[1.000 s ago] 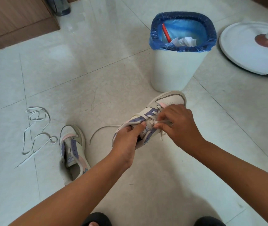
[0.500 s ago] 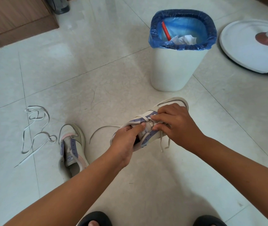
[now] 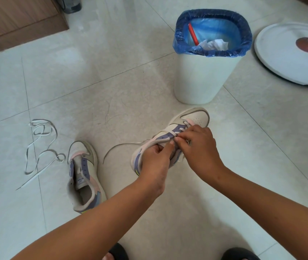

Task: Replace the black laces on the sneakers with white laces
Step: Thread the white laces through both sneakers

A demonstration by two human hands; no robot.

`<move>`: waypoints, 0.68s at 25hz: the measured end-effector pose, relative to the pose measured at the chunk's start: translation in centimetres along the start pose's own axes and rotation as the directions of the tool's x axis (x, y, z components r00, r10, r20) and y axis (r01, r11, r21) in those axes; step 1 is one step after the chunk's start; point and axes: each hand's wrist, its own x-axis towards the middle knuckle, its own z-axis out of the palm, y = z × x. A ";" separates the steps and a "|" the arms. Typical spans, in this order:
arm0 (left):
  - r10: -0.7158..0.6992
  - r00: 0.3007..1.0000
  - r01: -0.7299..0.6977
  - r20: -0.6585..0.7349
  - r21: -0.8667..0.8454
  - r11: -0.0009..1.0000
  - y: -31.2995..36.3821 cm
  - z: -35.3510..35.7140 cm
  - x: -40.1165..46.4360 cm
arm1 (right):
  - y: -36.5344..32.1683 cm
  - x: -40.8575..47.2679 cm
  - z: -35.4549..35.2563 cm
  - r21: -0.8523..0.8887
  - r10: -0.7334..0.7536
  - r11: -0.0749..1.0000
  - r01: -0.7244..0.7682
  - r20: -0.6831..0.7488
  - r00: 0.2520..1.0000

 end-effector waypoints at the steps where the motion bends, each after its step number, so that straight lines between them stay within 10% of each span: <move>1: 0.004 1.000 -0.004 -0.012 0.023 1.000 -0.2 0.0 0.0 | -0.1 0.3 -0.1 0.033 0.038 0.999 -0.039 0.027 0.999; 10: -0.029 0.999 0.031 -0.032 0.050 0.998 -0.8 -0.5 -0.1 | -0.6 1.5 -1.2 -0.076 0.046 0.997 -0.022 0.335 0.941; 17: -0.102 0.995 0.099 -0.002 0.258 0.961 -0.9 -1.2 0.9 | 1.0 3.0 -1.9 0.076 0.086 0.992 -0.105 0.223 0.971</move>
